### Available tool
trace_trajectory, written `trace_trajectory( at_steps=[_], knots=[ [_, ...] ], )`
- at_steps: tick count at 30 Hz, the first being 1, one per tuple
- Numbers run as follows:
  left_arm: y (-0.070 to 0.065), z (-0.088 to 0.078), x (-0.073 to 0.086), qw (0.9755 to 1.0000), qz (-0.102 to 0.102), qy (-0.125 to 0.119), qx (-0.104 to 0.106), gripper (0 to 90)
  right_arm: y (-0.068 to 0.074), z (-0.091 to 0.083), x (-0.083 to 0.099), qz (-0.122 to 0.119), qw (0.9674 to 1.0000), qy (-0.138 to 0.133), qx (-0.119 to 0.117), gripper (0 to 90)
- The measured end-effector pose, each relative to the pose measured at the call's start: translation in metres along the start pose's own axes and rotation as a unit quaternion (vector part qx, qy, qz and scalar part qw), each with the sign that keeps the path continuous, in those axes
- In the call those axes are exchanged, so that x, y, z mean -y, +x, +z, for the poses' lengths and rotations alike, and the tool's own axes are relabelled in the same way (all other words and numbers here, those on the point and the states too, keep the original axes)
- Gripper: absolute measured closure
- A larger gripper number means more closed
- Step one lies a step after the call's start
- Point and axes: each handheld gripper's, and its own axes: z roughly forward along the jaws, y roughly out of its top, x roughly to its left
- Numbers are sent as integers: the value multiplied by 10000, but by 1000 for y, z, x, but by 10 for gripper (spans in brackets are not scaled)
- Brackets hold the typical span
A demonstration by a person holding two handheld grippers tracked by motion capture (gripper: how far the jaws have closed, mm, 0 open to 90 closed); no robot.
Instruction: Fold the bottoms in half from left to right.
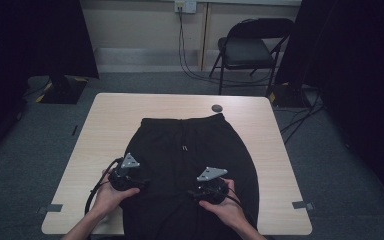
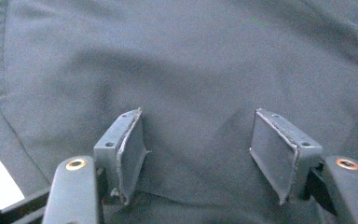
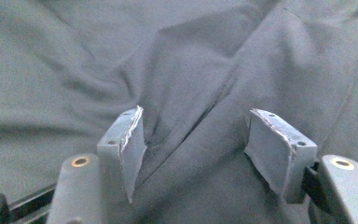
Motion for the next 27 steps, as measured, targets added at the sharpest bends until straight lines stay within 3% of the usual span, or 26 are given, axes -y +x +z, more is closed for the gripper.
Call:
trace_trajectory(
  at_steps=[1, 3, 6, 7, 8, 9, 11, 12, 13, 15, 16, 18, 19, 22, 23, 25, 27],
  knots=[
    [-11, 1, -2, 10000, 30, 57, 45, 343, -2, -5, 4, 9, 10000, 18, 15, 365],
    [-22, 1, -1, 9998, 64, 2, 206, 325, -5, -12, 10, 34, 10000, 64, 30, 365],
    [-38, -1, -3, 9985, 153, 133, 499, 316, -9, -23, 19, 104, 9998, 156, 109, 365],
    [-38, -1, -3, 9985, 153, 133, 499, 343, -9, -23, 19, 104, 9998, 156, 109, 365],
    [-38, -4, -7, 9960, 236, 171, 850, 468, -10, -29, 23, 139, 9996, 228, 131, 366],
    [-35, -5, -8, 9958, 216, 70, 884, 468, -10, -31, 23, 182, 9994, 255, 126, 365],
    [-30, -7, -9, 9965, 133, 6, 822, 440, -10, -32, 22, 222, 9993, 266, 126, 364],
    [-15, -13, -13, 9979, -92, -155, 630, 436, -8, -41, 13, 300, 9995, 48, 126, 364],
    [-6, -15, -15, 9977, -218, -211, 599, 436, -6, -45, 9, 260, 9995, -47, 159, 371],
    [12, -17, -19, 9989, -319, -217, 272, 437, 3, -56, -5, 189, 9994, -286, 105, 389],
    [24, -17, -21, 9989, -393, -239, 100, 446, 7, -59, -10, 136, 9993, -346, 64, 400],
    [40, -12, -24, 9974, -666, -264, -39, 462, 18, -65, -24, 15, 9988, -486, -15, 431],
    [47, -7, -25, 9969, -732, -280, -11, 459, 24, -66, -32, -55, 9985, -541, -84, 464],
    [55, 9, -30, 9974, -649, -272, -158, 454, 44, -55, -53, -233, 9962, -684, -487, 553],
    [55, 14, -30, 9973, -668, -284, -101, 453, 50, -51, -57, -282, 9958, -668, -557, 577],
    [52, 20, -29, 9975, -661, -231, -108, 443, 63, -37, -67, -463, 9942, -641, -722, 597],
    [51, 23, -28, 9985, -519, -90, -145, 427, 72, -24, -74, -498, 9928, -609, -901, 590]
  ],
)
